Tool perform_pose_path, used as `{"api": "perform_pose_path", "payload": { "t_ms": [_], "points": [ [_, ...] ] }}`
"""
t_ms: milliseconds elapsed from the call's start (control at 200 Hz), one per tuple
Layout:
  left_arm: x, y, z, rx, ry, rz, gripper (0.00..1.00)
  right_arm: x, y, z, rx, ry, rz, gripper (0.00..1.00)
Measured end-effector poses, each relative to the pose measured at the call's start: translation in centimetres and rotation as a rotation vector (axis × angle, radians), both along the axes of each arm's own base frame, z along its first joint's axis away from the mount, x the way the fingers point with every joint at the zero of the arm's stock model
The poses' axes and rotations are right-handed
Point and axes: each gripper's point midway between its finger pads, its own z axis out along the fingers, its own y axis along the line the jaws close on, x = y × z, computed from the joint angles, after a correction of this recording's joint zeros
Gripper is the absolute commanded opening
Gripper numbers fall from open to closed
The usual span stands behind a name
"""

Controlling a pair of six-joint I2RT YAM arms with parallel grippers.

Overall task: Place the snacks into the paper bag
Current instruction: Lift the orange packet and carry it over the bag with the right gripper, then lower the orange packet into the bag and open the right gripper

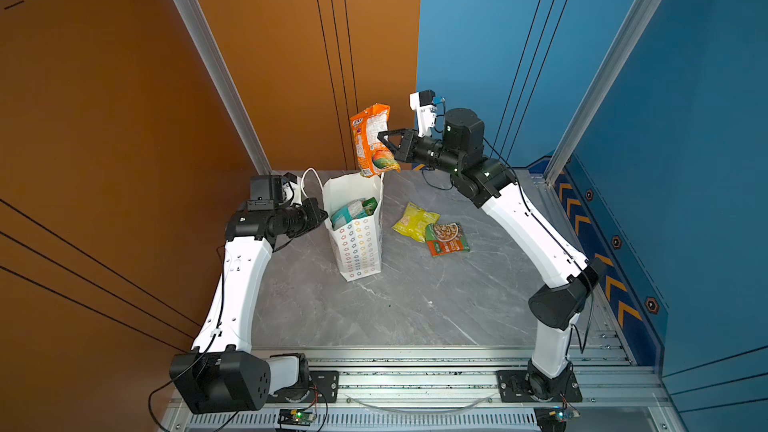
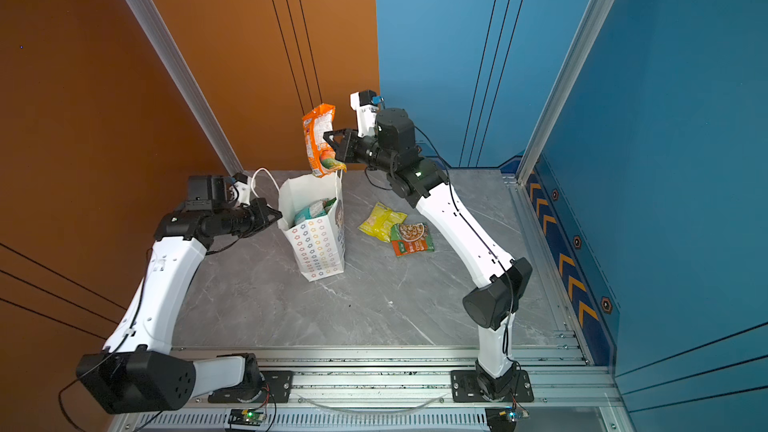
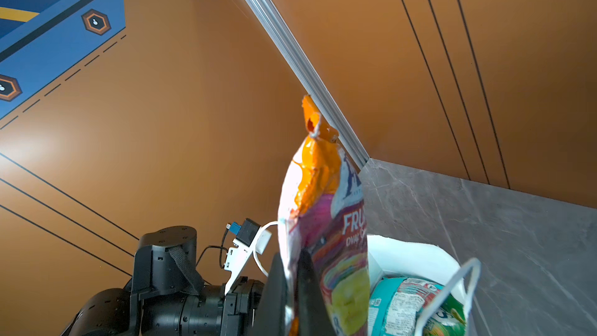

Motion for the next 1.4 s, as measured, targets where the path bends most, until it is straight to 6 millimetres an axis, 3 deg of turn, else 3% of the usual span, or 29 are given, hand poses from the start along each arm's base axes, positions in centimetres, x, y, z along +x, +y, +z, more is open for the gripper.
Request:
{"api": "perform_pose_path", "payload": {
  "t_ms": [115,410,796,1066,1401],
  "points": [
    [0.0,-0.2,0.0,-0.001,0.0,-0.006,0.01,0.5,1.5,-1.5,-0.023,0.025,0.018,0.0],
    [0.0,-0.2,0.0,-0.001,0.0,-0.006,0.0,1.0,4.9,-8.0,-0.118,0.147,0.071,0.0],
    [0.0,-0.2,0.0,-0.001,0.0,-0.006,0.01,-2.8,9.5,-11.8,-0.174,0.213,0.191,0.0],
    [0.0,-0.2,0.0,-0.001,0.001,-0.006,0.0,-3.2,10.1,-15.2,-0.182,0.287,0.202,0.0],
    [0.0,-0.2,0.0,-0.001,0.001,-0.006,0.01,-3.8,9.2,-14.6,-0.148,0.299,0.201,0.0]
  ]
}}
